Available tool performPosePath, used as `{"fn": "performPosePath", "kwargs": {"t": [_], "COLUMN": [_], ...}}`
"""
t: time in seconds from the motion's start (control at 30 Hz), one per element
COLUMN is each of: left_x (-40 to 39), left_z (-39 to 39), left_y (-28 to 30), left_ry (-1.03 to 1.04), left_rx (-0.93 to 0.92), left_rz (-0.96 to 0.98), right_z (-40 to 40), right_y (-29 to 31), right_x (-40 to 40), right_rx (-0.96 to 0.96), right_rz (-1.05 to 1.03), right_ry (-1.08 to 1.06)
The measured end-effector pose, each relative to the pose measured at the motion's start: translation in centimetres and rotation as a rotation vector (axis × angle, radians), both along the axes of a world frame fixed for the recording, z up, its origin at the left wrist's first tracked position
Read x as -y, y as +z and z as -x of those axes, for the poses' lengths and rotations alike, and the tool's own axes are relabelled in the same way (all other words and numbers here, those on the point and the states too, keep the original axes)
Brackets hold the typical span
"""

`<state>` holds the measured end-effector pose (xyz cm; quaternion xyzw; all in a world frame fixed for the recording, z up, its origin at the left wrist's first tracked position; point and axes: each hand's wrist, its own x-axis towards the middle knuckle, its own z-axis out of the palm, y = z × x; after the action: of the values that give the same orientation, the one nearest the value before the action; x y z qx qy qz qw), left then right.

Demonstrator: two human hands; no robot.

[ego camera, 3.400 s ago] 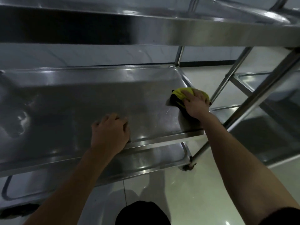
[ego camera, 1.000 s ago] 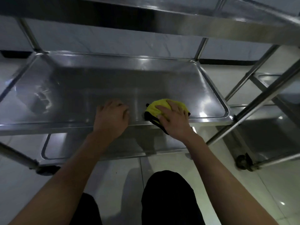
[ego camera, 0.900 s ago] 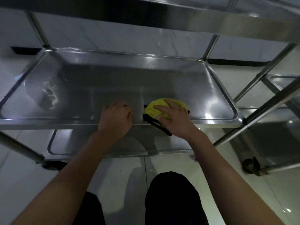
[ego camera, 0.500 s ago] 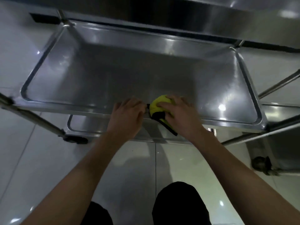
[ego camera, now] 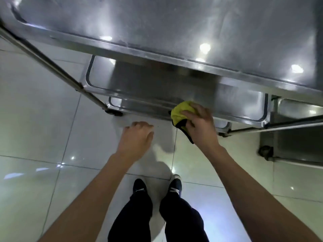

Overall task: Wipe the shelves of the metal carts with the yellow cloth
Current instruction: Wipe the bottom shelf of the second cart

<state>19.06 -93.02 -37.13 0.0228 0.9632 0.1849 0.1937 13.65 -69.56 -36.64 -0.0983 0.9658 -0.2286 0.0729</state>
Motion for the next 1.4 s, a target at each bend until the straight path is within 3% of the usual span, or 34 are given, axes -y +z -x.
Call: {"fn": "performPosePath", "kwargs": {"t": [0.33, 0.57, 1.0, 1.2, 1.4], "left_x": [3.0, 8.7, 32.8, 43.3, 49.2], "left_z": [-6.8, -10.8, -15.4, -15.7, -11.9], "left_y": [19.2, 27.9, 32.0, 34.3, 35.7], "left_ry": [0.126, 0.332, 0.708, 0.741, 0.711], "left_rx": [0.014, -0.055, -0.134, -0.153, -0.212], "left_rz": [0.091, 0.123, 0.093, 0.114, 0.104], "right_z": [-6.7, -6.7, -5.0, -4.2, -1.1], "right_y": [17.7, 25.2, 32.6, 33.7, 34.0], "right_x": [2.4, 10.5, 37.8, 49.2, 54.7], "right_rx": [0.042, -0.022, -0.204, -0.275, -0.277], "right_rz": [0.065, 0.082, 0.047, 0.069, 0.056], "right_ry": [0.176, 0.423, 0.814, 0.809, 0.798]}}
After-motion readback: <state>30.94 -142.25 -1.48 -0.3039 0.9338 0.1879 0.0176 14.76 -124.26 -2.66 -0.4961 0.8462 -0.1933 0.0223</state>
